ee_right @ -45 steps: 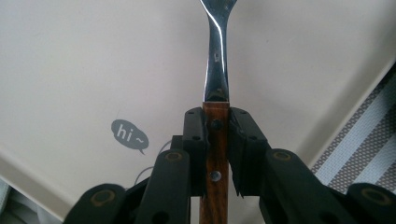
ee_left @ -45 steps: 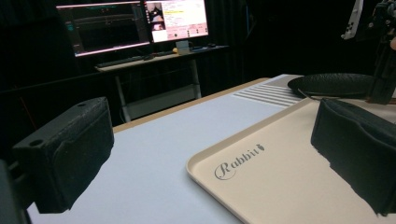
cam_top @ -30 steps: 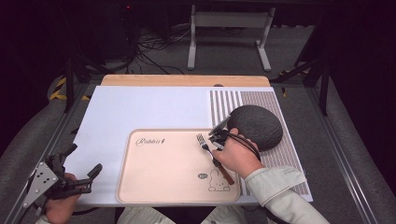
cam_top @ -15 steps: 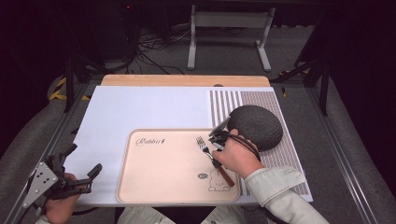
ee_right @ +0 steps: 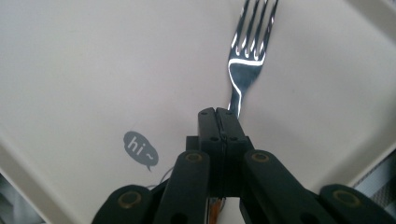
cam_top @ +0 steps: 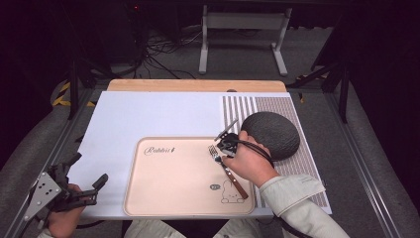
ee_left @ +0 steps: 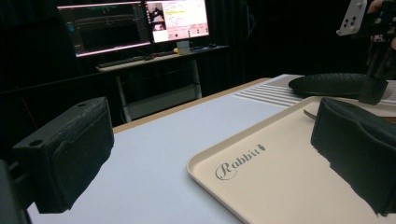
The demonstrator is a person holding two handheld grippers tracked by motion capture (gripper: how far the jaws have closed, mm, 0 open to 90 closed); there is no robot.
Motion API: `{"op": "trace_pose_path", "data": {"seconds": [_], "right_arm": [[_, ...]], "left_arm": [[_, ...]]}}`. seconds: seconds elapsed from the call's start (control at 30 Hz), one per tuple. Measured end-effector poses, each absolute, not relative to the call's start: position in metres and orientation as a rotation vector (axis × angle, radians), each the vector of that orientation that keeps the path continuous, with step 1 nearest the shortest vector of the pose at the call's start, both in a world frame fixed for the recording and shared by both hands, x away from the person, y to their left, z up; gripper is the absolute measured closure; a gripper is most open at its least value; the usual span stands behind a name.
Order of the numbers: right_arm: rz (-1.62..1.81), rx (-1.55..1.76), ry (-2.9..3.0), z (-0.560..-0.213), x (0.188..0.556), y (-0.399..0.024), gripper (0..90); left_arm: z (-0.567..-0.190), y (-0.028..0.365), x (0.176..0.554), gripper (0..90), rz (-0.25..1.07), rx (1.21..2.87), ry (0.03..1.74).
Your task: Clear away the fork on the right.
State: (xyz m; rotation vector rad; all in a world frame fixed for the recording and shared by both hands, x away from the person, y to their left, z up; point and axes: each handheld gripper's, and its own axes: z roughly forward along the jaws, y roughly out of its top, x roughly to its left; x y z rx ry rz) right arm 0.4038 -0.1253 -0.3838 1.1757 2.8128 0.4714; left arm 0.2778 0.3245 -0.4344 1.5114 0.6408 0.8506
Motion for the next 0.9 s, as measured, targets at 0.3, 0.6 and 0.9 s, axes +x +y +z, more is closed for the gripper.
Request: {"op": "trace_pose_path", "data": {"seconds": [0.3,0.6,0.9], "right_arm": [[0.582,0.819,2.893,-0.382,0.412,-0.112,90.0],[0.589,0.410,2.966,-0.395,0.422,-0.093,90.0],[0.588,0.351,2.977,-0.406,0.438,-0.088,90.0]], "left_arm": [[-0.435,0.324,0.278,0.0,0.847,1.513,0.640],[-0.435,0.325,0.278,0.1,0.847,1.514,0.642],[-0.435,0.325,0.278,0.0,0.846,1.514,0.641]]}}
